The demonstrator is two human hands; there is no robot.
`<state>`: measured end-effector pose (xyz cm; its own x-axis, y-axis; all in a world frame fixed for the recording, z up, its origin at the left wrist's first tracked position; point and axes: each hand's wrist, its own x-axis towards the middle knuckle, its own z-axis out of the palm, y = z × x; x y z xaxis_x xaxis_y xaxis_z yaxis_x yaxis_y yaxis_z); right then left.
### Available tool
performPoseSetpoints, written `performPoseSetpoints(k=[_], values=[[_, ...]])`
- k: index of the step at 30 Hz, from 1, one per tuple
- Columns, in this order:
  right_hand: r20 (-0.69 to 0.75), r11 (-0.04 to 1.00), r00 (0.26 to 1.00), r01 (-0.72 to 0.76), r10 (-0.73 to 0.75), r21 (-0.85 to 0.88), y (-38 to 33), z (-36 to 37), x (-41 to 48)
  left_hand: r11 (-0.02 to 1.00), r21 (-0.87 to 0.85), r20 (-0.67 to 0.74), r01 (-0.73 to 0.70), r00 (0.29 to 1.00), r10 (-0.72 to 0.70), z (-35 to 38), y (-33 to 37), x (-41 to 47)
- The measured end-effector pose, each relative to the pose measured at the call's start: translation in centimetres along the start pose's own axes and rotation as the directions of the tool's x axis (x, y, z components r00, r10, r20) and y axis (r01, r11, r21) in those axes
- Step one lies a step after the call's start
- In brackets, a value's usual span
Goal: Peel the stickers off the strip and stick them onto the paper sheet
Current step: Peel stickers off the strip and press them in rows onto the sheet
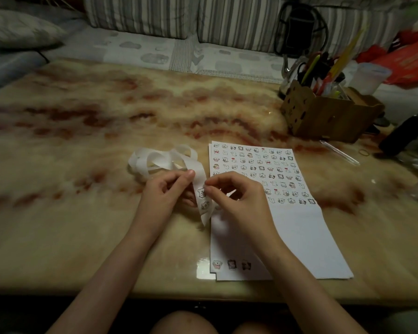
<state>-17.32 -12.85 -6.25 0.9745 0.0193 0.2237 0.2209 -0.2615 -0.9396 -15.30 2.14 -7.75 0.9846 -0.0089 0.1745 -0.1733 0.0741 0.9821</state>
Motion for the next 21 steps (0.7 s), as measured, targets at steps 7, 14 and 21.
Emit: performPoseSetpoints(k=[7,14,21], values=[[-0.028,0.995,0.998,0.051,-0.053,-0.087,0.00,0.18,-0.03,0.997,0.065,0.059,-0.046,0.997,0.043,-0.19,0.01,-0.22],[-0.041,0.987,0.994,0.091,-0.097,-0.131,0.14,0.21,-0.10,0.992,0.096,0.074,-0.083,0.994,0.076,-0.24,0.20,-0.35],[-0.036,0.982,0.996,0.072,-0.080,-0.177,0.38,0.20,-0.11,0.988,0.120,0.083,-0.098,0.993,0.088,-0.21,0.10,-0.31]])
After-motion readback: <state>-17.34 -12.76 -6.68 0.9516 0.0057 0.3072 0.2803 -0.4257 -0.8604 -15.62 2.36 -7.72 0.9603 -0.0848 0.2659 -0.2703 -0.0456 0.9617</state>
